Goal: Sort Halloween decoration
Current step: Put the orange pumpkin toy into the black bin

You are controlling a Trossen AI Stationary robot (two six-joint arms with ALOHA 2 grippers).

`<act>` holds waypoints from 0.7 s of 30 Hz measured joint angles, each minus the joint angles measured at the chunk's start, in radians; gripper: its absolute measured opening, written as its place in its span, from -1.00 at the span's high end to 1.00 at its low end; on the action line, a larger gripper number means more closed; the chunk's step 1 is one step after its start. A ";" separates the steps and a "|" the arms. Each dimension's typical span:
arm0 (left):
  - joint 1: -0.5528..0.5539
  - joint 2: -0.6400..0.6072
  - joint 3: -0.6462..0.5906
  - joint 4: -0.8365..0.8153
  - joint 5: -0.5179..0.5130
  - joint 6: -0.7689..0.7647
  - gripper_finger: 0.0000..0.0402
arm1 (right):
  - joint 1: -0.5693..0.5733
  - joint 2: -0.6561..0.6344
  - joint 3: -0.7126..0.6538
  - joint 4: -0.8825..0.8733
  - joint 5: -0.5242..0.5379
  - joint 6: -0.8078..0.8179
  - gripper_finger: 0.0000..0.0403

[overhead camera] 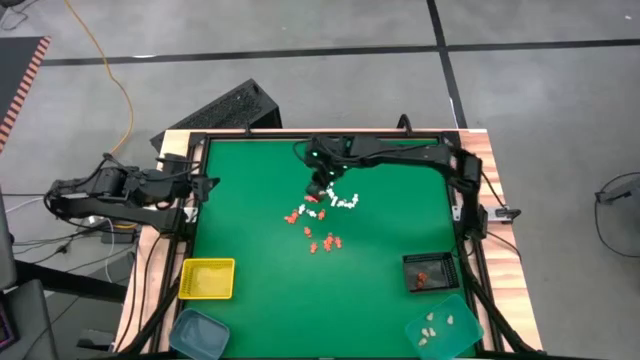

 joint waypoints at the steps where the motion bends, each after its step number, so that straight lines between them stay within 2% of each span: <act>1: 0.000 0.000 0.000 0.000 0.003 0.000 -0.30 | 0.009 -0.015 0.000 -0.064 -0.005 0.016 0.62; 6: 0.000 0.000 0.000 0.000 0.020 -0.016 -0.30 | 0.090 -0.085 -0.001 -0.358 -0.013 0.075 0.62; 9: 0.000 0.000 0.000 0.000 0.031 -0.017 -0.30 | 0.166 -0.140 -0.025 -0.471 -0.013 0.091 0.62; 15: 0.000 0.000 0.000 0.000 0.050 -0.017 -0.30 | 0.351 -0.321 -0.168 -0.499 -0.032 0.291 0.62; 21: 0.000 0.000 0.000 0.000 0.050 -0.018 -0.30 | 0.566 -0.501 -0.320 -0.500 -0.027 0.666 0.62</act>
